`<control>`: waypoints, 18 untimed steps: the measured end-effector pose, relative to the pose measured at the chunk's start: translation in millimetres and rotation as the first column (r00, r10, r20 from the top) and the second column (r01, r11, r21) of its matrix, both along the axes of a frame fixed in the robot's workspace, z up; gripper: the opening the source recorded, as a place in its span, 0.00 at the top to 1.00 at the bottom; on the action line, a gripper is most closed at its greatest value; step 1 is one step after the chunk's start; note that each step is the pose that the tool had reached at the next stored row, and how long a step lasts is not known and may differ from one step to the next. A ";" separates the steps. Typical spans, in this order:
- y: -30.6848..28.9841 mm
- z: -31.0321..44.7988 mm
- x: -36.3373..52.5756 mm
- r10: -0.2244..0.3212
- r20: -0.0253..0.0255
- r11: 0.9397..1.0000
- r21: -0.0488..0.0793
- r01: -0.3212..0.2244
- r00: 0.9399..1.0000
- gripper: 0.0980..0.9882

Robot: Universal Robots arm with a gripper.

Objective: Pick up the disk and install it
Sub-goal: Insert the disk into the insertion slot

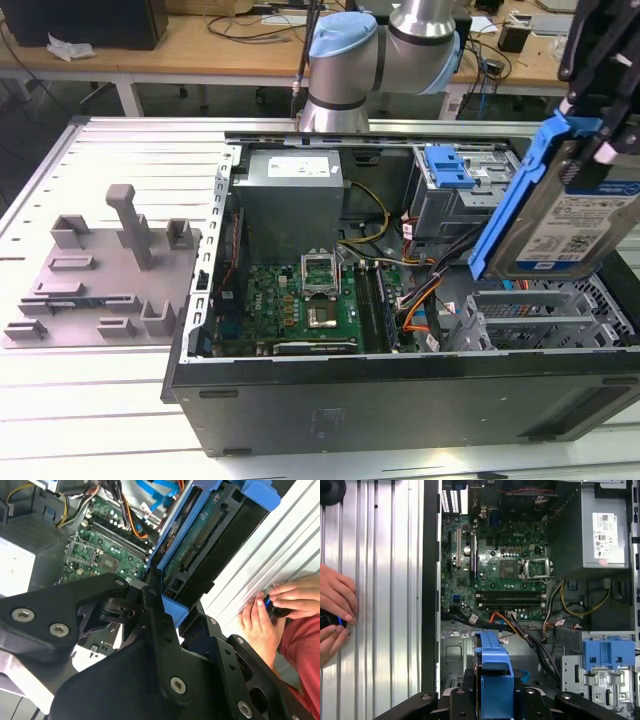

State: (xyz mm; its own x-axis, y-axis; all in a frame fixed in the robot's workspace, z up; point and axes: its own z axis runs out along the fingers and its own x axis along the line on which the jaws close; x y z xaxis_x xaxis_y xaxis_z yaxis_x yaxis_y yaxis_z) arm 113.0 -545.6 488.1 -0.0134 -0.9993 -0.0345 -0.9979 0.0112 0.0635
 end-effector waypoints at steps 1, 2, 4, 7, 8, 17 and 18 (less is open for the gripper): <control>-0.1 -0.9 2.7 0.000 0.000 1.000 0.000 0.000 1.000 0.70; -0.1 -1.6 4.2 0.000 0.000 1.000 0.000 0.000 1.000 0.70; -0.2 -2.4 6.5 0.000 0.000 1.000 0.000 0.000 1.000 0.70; -0.1 -3.2 7.7 0.000 0.000 1.000 0.000 0.000 1.000 0.70; -0.1 -3.6 7.7 0.000 0.001 1.000 0.000 0.000 1.000 0.70; -0.2 -7.6 7.4 0.000 0.011 1.000 0.000 0.000 1.000 0.70; -0.2 -7.6 7.4 0.000 0.011 1.000 0.000 0.000 1.000 0.70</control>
